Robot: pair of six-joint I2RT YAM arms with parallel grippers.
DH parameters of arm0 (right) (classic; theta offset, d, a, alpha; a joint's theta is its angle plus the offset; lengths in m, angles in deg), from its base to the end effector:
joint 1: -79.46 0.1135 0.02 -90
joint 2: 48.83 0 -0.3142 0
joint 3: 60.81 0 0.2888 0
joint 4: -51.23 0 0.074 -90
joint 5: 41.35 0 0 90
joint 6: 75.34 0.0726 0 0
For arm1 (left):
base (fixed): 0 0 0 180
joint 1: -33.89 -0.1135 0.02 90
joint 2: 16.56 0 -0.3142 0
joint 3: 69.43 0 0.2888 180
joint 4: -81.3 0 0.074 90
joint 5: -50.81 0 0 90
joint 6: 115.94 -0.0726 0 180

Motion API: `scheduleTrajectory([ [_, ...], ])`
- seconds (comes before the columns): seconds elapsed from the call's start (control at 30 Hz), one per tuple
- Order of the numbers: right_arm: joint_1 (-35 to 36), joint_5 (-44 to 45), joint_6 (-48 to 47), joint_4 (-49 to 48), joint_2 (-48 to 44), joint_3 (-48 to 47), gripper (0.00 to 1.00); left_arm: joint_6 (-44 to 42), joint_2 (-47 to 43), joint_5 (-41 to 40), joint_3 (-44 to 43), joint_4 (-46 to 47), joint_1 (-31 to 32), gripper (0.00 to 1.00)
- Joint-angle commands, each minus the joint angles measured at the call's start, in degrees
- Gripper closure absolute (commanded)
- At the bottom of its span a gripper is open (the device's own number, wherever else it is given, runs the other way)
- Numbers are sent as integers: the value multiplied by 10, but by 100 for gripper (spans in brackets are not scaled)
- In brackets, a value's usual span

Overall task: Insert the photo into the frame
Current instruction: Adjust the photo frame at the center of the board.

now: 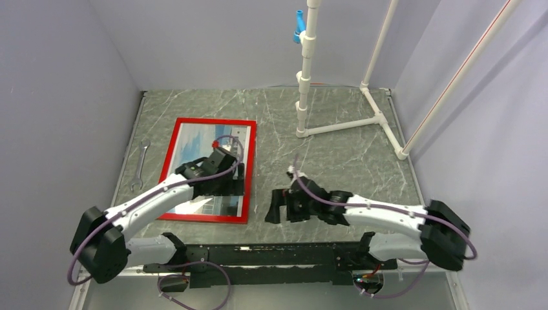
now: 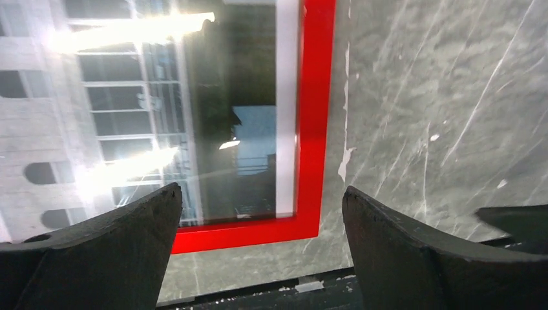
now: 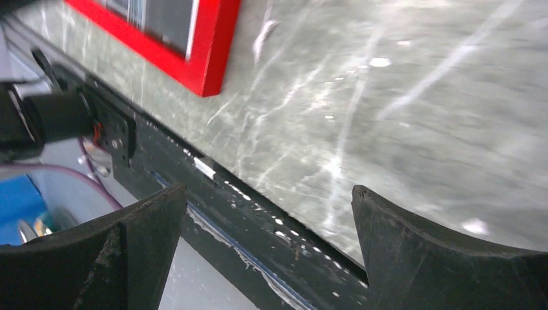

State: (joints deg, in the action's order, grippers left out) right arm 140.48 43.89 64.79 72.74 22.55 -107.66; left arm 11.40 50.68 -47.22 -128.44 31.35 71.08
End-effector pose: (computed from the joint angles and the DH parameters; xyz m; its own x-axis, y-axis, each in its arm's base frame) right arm 0.1323 0.2514 0.1860 -0.9141 -0.0718 -0.3991 -0.3091 0.7605 0.5711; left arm 0.2142 -0.1498 0.2379 -0.8656 -0.0971 -0.4912 0.0186 0.9741 -0.2254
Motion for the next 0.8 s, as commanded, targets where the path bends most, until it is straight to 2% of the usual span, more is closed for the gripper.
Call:
scheduleTrajectory([
  [0.0,-56,41,38,49,-130,51,0,46,62,-27,-36,-4,53,4],
  [0.13,-104,78,44,119,-233,76,0,54,137,-46,-62,4,86,8],
  [0.27,-134,76,41,167,-289,85,0,55,203,-63,-81,14,106,17],
  [0.6,-158,50,29,174,-270,88,0,57,302,-114,-133,-10,169,42],
  [0.77,-177,50,8,181,-251,71,0,59,324,-123,-135,-13,198,55],
])
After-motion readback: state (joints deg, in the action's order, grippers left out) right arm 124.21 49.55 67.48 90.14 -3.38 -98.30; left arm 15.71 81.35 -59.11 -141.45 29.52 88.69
